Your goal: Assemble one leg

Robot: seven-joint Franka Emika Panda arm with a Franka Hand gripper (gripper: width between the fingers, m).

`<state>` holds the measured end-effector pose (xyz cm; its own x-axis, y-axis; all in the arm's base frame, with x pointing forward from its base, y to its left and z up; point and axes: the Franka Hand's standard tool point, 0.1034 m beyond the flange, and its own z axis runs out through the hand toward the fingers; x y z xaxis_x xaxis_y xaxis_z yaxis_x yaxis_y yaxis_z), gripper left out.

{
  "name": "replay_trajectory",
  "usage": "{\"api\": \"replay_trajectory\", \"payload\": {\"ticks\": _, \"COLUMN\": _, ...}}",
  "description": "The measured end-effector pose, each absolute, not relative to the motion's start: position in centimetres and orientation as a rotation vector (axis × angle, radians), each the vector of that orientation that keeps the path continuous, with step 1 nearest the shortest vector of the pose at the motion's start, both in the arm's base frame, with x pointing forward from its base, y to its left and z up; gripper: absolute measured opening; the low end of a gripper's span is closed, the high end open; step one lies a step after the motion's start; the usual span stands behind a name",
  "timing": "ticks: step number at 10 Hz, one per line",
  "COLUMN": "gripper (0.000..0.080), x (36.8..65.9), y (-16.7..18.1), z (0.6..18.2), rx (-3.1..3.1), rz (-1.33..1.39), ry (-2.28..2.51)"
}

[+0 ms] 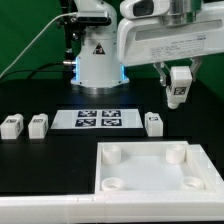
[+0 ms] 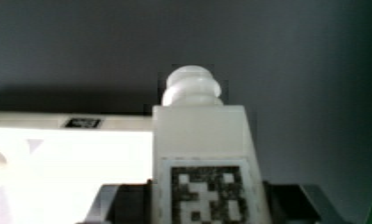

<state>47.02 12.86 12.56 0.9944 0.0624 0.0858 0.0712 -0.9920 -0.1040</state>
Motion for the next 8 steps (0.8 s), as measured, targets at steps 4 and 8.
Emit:
{"api": "replay_trajectory", "payload": {"ticks": 4, "gripper": 0.0291, "x": 46.7, "y": 12.9, "z": 12.2, "rx": -2.947, "rz": -0.625, "ry": -0.117}}
{"api": "replay_trajectory", "payload": {"ticks": 8, "gripper": 0.0291, "x": 57.6, "y": 10.1, "z": 16.7, "rx": -2.956, "rz": -0.631, "ry": -0.185}}
